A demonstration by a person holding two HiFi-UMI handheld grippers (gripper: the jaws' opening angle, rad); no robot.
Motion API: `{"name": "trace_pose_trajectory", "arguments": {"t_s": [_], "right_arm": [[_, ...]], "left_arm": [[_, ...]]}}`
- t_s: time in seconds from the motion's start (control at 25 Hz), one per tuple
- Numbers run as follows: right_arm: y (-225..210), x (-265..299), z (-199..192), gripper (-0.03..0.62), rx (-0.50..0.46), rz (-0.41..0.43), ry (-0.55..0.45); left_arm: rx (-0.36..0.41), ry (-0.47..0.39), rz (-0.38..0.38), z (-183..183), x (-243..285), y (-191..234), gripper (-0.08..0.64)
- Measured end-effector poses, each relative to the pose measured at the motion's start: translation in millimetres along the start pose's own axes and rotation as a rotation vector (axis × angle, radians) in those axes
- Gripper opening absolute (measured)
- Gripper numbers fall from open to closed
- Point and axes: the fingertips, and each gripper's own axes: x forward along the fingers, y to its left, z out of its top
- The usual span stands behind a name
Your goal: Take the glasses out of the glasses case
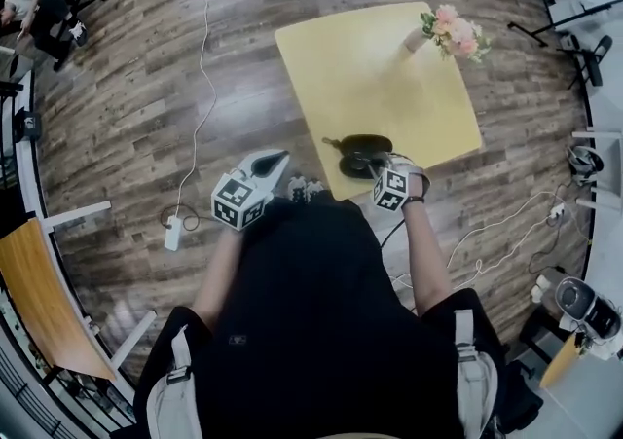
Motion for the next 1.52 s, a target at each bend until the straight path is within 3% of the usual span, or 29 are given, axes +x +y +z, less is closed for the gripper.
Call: {"name": "trace_pose_trajectory", "arguments": {"t_s": [0.24,1.0,1.52], "right_arm": [[-1,-12,3,0.021,0.048,-0.062,-0.006],[-47,-91,42,0.021,0.5,-0.302,-0.312],[-63,-124,65,0.021,0.647,-0.334,-0.506]], "left_arm": [[0.024,0.004,-0.058,2,13,3,0.011],[0.102,0.05,-0.222,12,47,-9,0.011],[0.092,0.031,-0.2,24,46,7,0.011]]}}
